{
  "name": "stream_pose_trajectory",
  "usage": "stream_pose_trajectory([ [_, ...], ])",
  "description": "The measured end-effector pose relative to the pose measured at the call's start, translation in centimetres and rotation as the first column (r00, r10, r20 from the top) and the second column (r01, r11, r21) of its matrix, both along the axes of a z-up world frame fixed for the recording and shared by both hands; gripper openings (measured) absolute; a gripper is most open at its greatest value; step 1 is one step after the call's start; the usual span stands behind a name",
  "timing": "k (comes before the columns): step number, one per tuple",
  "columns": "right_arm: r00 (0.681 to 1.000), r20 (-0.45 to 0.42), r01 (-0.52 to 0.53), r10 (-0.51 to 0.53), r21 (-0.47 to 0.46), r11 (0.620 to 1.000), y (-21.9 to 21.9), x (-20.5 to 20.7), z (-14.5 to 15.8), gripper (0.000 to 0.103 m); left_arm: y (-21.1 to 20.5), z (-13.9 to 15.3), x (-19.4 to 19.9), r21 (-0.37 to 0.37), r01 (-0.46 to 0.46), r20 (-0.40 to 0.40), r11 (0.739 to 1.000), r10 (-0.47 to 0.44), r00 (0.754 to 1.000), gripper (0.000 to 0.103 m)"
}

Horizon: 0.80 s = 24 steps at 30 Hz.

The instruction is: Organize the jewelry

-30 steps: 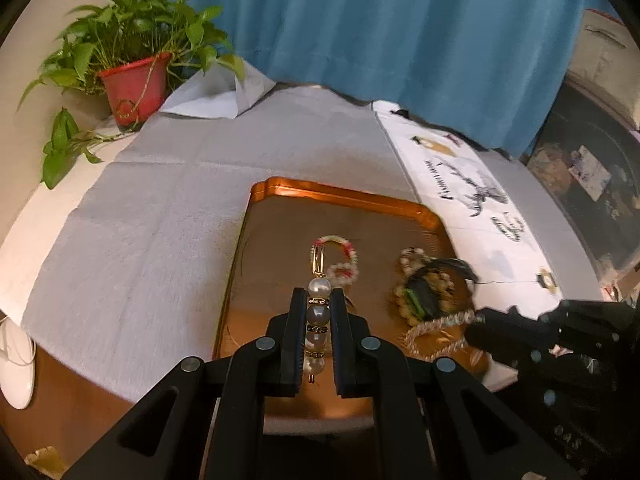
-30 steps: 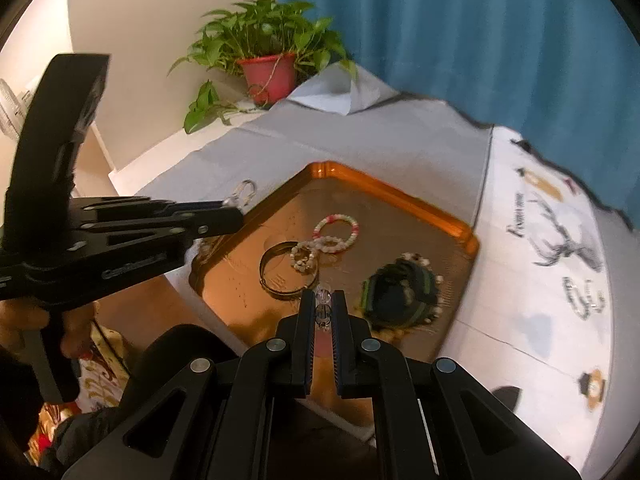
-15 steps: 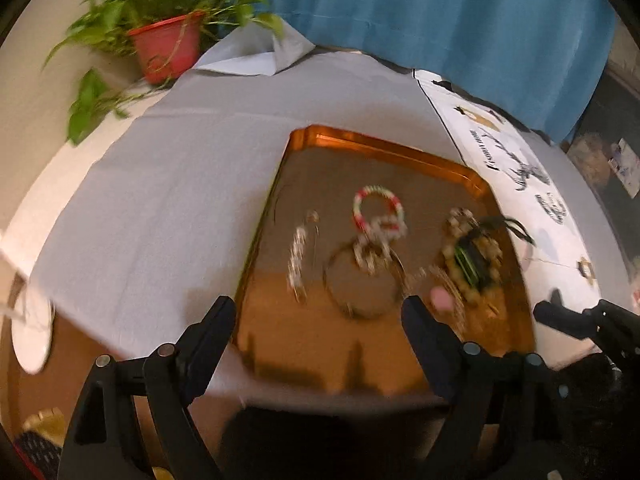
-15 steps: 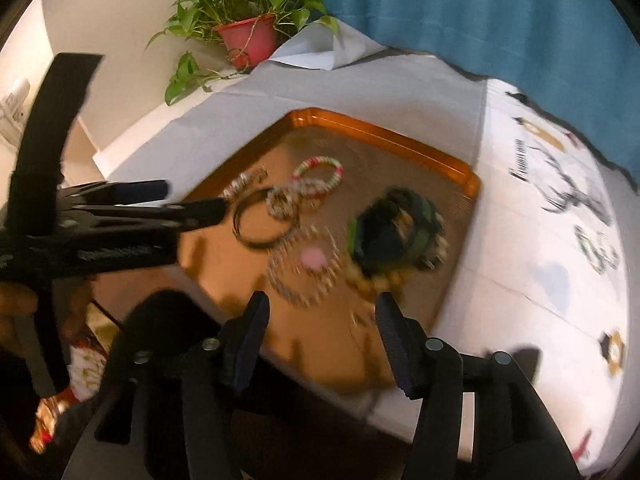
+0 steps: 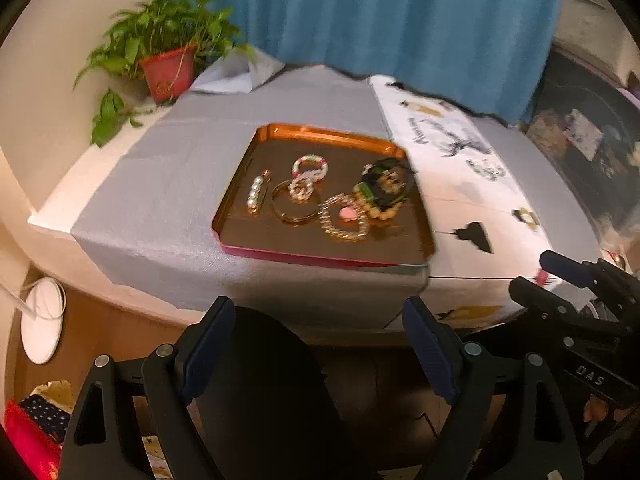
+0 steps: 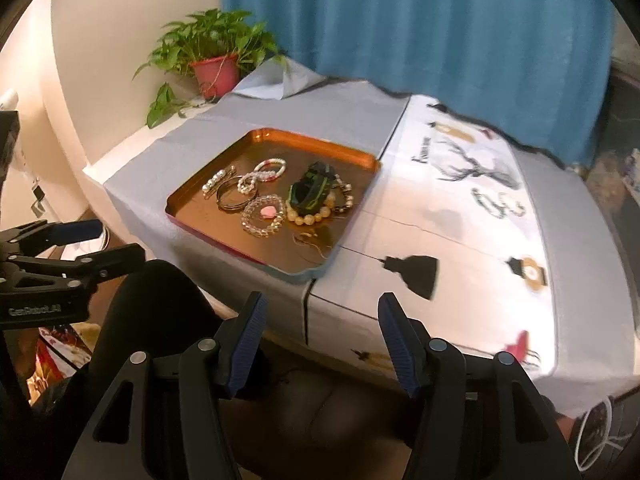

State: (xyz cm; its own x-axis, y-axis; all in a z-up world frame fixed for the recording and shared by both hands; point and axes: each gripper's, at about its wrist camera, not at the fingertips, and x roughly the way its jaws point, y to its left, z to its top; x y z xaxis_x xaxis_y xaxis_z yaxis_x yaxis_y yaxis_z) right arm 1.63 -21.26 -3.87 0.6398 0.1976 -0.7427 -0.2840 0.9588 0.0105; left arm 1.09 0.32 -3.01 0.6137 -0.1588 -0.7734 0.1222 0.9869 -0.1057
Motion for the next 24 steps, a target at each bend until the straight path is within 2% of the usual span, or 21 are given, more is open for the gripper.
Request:
stream_pose_trajectory([
  [10, 0.995, 0.082, 0.062, -0.065, 0.033, 0.998, -3.5, -5.3, 3.3, 0.060, -3.0, 3.9, -4.3, 0.021, 0.058, 0.108, 0.998, -0.060, 0.992, 0.085],
  [18, 0.994, 0.092, 0.061, -0.065, 0.048, 0.997, -3.9, -6.8, 3.6, 0.060, -3.5, 5.0, -5.4, 0.038, 0.061, 0.136, 0.997, -0.066, 0.989, 0.085],
  [24, 0.993, 0.089, 0.068, -0.072, 0.053, 0.996, -4.4, -6.8, 3.4, 0.060, -3.9, 4.7, -5.5, 0.046, 0.067, 0.123, 0.997, -0.072, 0.990, 0.085],
])
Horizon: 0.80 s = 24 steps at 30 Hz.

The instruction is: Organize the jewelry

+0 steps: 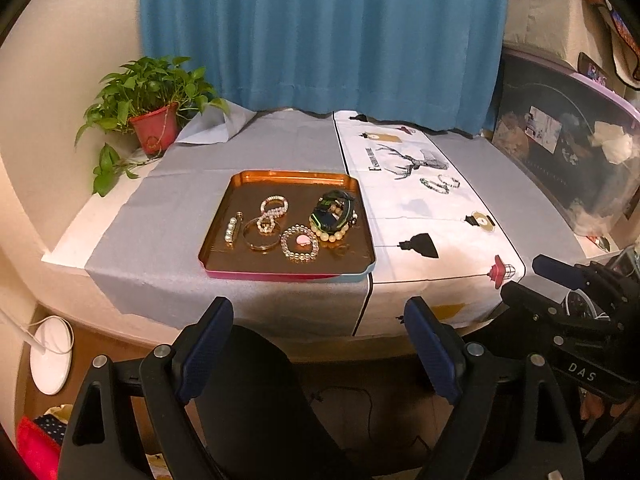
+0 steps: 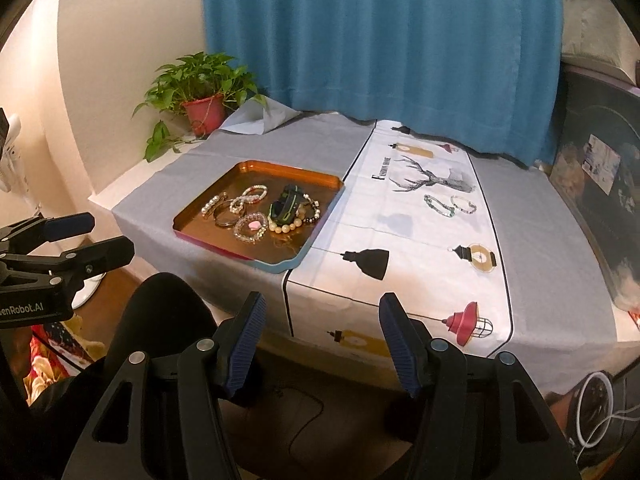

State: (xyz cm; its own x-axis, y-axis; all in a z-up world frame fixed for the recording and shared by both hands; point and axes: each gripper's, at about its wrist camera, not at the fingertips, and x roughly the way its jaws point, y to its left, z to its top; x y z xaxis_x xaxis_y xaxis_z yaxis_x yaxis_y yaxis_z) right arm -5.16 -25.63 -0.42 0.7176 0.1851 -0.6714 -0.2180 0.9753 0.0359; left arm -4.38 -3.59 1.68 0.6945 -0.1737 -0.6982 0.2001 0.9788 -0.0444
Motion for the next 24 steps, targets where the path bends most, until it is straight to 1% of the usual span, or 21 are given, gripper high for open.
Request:
stream_pose_trajectory([
  [14, 0.999, -0.036, 0.026, -0.026, 0.018, 0.999, -1.5, 0.8, -1.5, 0.060, -1.3, -1.1, 0.8, 0.027, 0.018, -0.033, 0.999, -0.017, 0.999, 0.085],
  [24, 0.997, -0.052, 0.051, -0.050, 0.021, 0.998, -2.4, 1.6, -2.0, 0.060, -2.1, -1.7, 1.7, 0.039, 0.031, -0.050, 0.999, -0.029, 0.998, 0.085],
])
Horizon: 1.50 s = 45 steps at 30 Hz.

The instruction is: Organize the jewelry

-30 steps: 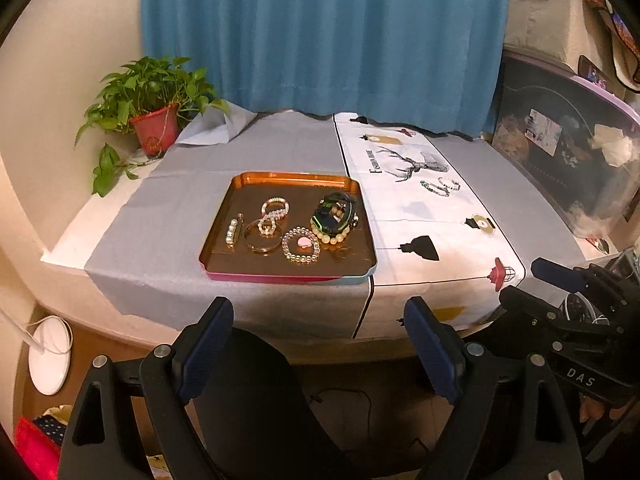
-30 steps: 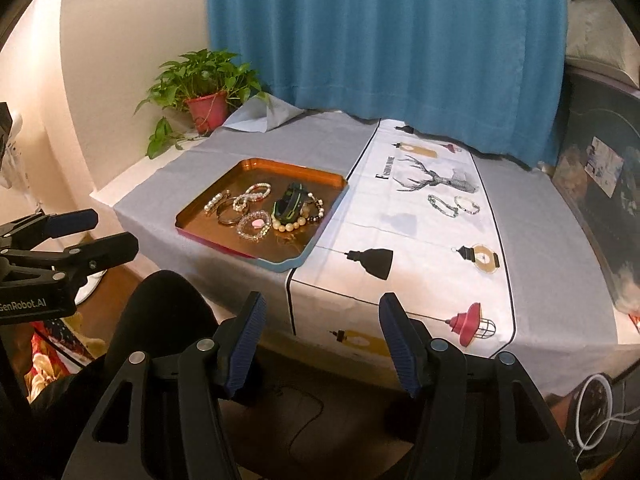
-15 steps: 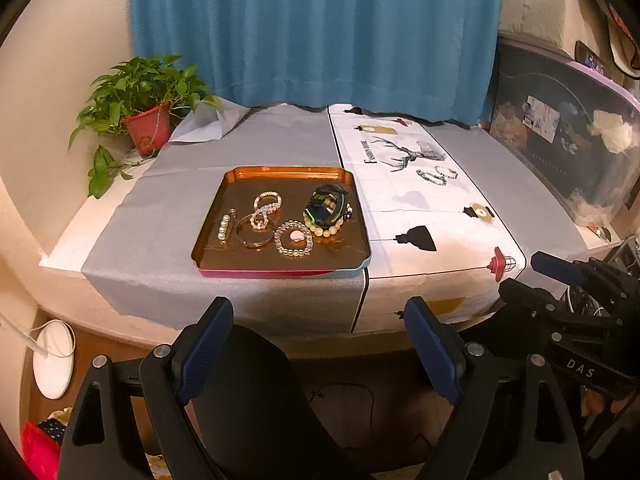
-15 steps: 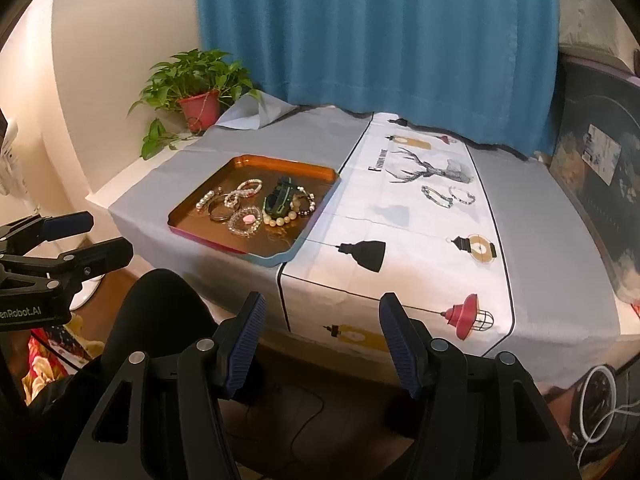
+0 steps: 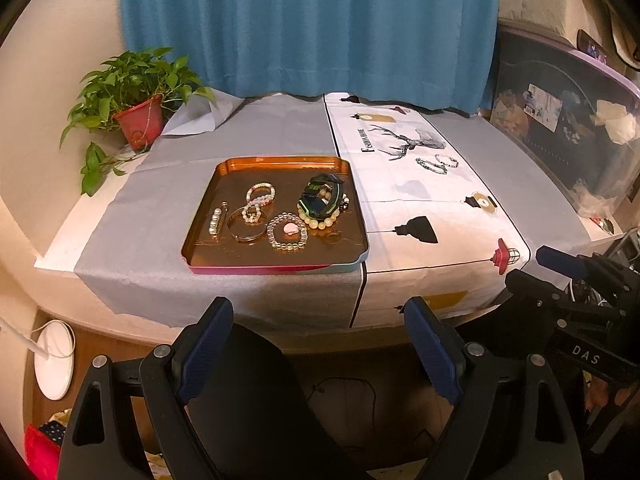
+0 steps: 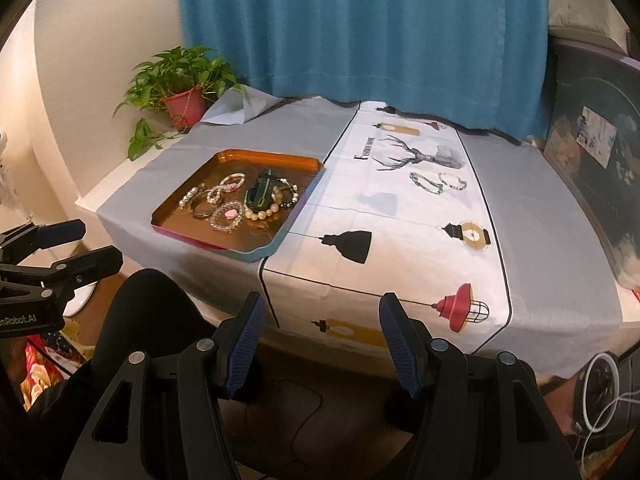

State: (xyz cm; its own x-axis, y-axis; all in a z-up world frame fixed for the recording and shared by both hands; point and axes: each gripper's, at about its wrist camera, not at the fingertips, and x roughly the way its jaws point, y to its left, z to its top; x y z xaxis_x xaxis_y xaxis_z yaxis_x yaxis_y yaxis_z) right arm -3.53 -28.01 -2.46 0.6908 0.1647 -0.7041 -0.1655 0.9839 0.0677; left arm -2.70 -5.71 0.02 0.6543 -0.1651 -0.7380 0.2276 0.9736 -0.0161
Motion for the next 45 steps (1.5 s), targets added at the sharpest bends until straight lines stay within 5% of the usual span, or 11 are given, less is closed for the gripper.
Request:
stream_pose_trajectory([
  [19, 0.982, -0.045, 0.184, -0.182, 0.040, 0.982, -10.4, 5.0, -2.6, 0.060, -7.4, -0.2, 8.0, -0.019, 0.097, -0.055, 0.995, -0.098, 0.994, 0.085],
  [28, 0.969, -0.076, 0.242, -0.237, 0.057, 0.969, -18.7, 15.6, -5.0, 0.060, -16.0, -2.4, 20.3, -0.091, 0.180, -0.106, 0.979, -0.189, 0.976, 0.085],
  [37, 0.967, -0.137, 0.222, -0.214, 0.049, 0.974, -22.6, 31.0, -9.5, 0.060, -25.5, -8.8, 33.5, 0.000, 0.212, -0.238, 0.977, -0.206, 0.949, 0.085],
  [43, 0.975, -0.160, 0.149, -0.154, -0.043, 0.988, -21.8, 36.5, -12.4, 0.061, -27.0, -11.7, 36.7, 0.012, 0.221, -0.297, 0.975, -0.207, 0.932, 0.085],
  [45, 0.986, -0.109, 0.115, -0.125, -0.096, 0.989, -21.2, 36.9, -12.6, 0.065, -27.8, -12.7, 37.1, 0.032, 0.250, -0.324, 0.968, -0.227, 0.918, 0.084],
])
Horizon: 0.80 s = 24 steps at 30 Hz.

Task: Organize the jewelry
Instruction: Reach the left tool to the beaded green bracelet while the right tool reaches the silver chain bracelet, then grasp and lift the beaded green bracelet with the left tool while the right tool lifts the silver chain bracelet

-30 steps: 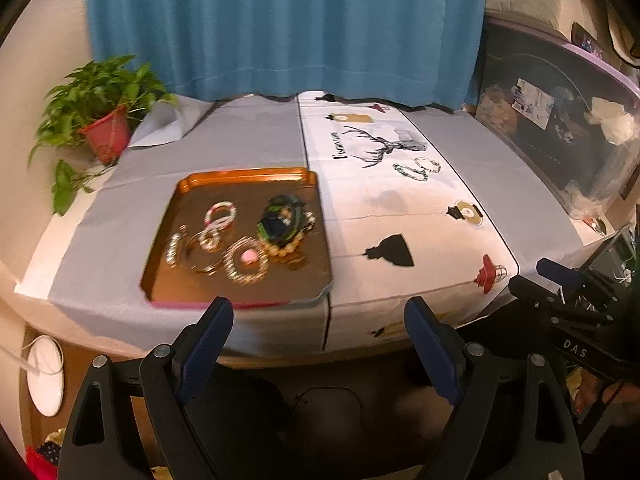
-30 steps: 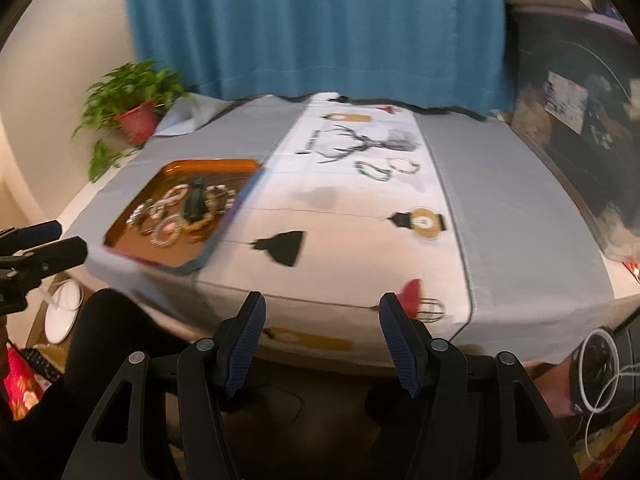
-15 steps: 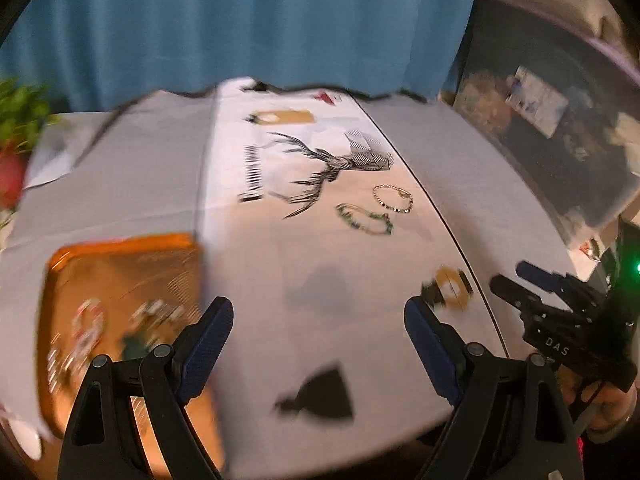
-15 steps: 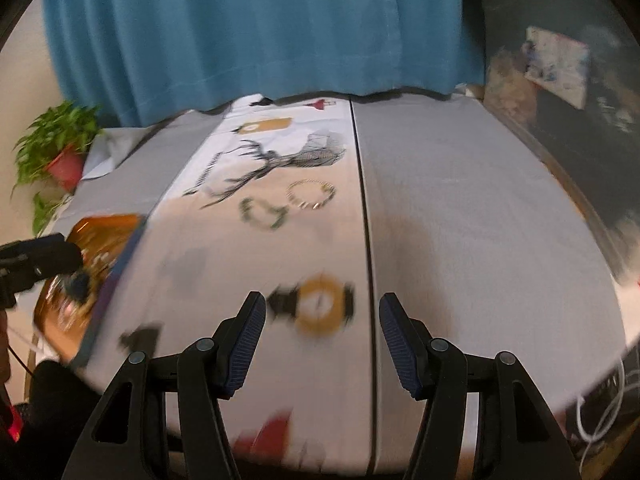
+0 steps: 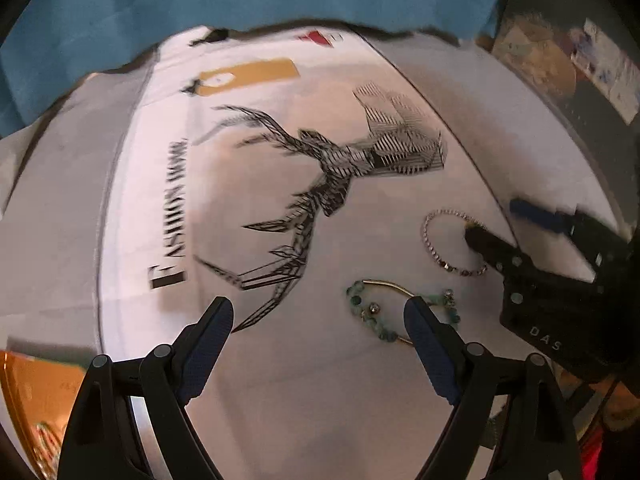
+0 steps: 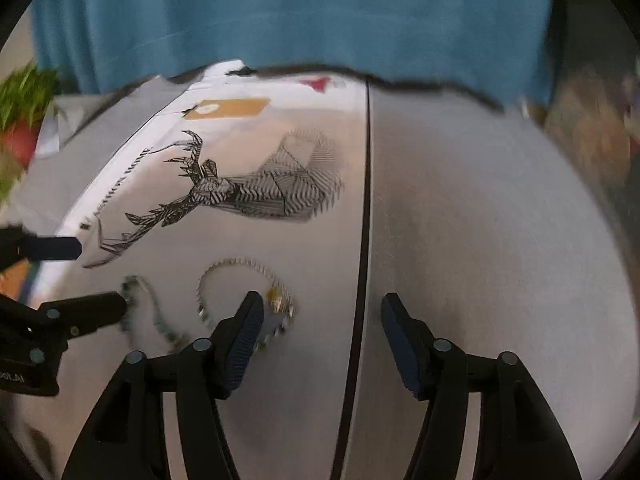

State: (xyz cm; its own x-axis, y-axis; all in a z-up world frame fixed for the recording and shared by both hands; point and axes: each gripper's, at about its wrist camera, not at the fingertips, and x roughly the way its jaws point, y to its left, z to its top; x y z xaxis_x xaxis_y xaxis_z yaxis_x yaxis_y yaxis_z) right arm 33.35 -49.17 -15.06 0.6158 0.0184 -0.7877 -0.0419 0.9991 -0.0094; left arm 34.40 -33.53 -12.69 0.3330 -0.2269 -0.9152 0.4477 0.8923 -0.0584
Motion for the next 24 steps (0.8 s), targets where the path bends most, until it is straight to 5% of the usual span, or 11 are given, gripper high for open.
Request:
stream_pose_trajectory([
  [2, 0.999, 0.022, -0.041, 0.041, -0.018, 0.999, 0.4, 0.4, -0.1, 0.065, -0.8, -0.3, -0.2, 0.045, 0.024, 0.032, 0.999, -0.025, 0.999, 0.080],
  [4, 0.998, 0.021, -0.054, 0.054, -0.007, 0.999, 0.3, 0.7, -0.1, 0.064, -1.3, -0.1, -0.7, 0.034, 0.052, 0.047, 0.998, -0.053, 0.997, 0.063],
  [5, 0.998, 0.020, -0.063, 0.063, 0.002, 0.998, 0.3, 0.8, -0.1, 0.053, -1.7, 0.2, -1.1, 0.027, 0.077, 0.056, 0.997, -0.079, 0.995, 0.037],
  [6, 0.995, 0.024, -0.100, 0.099, 0.033, 0.994, 0.6, 0.7, 0.0, 0.019, -2.3, 0.5, -1.6, 0.020, 0.120, 0.051, 0.993, -0.121, 0.991, 0.012],
  [7, 0.991, 0.024, -0.130, 0.130, 0.010, 0.991, 1.2, 0.4, 0.1, 0.005, -2.6, 0.6, -1.7, 0.019, 0.137, 0.040, 0.990, -0.138, 0.990, 0.010],
  [9, 0.987, 0.016, -0.157, 0.159, -0.056, 0.986, 2.4, -0.2, 0.1, 0.005, -2.7, 0.7, -2.4, -0.005, 0.156, 0.013, 0.988, -0.156, 0.988, 0.010],
  [14, 0.997, -0.027, -0.066, 0.069, 0.102, 0.993, 0.8, -2.8, 0.5, 0.005, -0.7, 2.4, -4.4, -0.068, 0.141, 0.021, 0.988, -0.140, 0.990, 0.010],
  [24, 0.996, 0.089, -0.027, 0.024, 0.038, 0.999, 1.9, -11.0, 7.4, 0.005, 4.4, 8.8, -11.1, -0.081, 0.110, 0.148, 0.991, -0.097, 0.984, 0.010],
])
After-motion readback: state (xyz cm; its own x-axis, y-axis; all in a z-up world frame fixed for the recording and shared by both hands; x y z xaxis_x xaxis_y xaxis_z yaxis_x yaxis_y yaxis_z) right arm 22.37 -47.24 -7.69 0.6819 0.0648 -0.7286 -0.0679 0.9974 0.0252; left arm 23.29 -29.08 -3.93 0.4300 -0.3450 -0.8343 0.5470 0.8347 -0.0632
